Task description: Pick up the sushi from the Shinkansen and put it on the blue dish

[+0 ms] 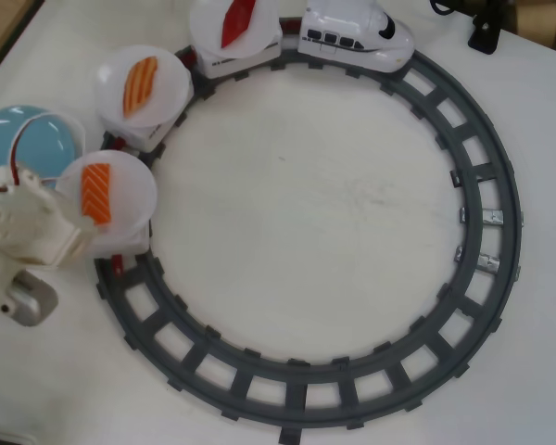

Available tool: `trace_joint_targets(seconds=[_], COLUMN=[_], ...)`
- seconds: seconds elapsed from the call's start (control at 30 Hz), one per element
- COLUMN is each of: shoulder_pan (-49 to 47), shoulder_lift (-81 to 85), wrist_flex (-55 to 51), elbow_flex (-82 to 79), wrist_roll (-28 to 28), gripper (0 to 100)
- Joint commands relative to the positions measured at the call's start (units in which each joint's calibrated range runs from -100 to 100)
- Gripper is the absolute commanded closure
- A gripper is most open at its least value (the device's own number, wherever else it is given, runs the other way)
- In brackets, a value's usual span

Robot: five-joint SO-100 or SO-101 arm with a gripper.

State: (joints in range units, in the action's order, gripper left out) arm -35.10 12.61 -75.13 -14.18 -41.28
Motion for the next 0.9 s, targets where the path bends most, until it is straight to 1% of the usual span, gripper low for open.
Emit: trace_joint_targets(seconds=[0.0, 0.1, 0.27, 0.5, 0.67, 0.73, 0.87], shoulder_pan=[2.1, 3.1, 4.5, 4.0, 3.9, 3.8, 2.9], shoulder_lift=[-0.4, -1.5, -6.9, -15.9, -21.7, -23.7, -25.9], wrist_flex=[0.5, 0.9, 7.7, 8.8, 8.4, 8.3, 8.5], elbow_flex=[3.5, 5.6, 9.1, 19.5, 26.8, 28.2, 30.1], wrist_roll=[-6.2, -10.3, -13.4, -13.9, -14.0, -15.2, -15.3], gripper=[58, 57, 57, 57, 61, 62, 62])
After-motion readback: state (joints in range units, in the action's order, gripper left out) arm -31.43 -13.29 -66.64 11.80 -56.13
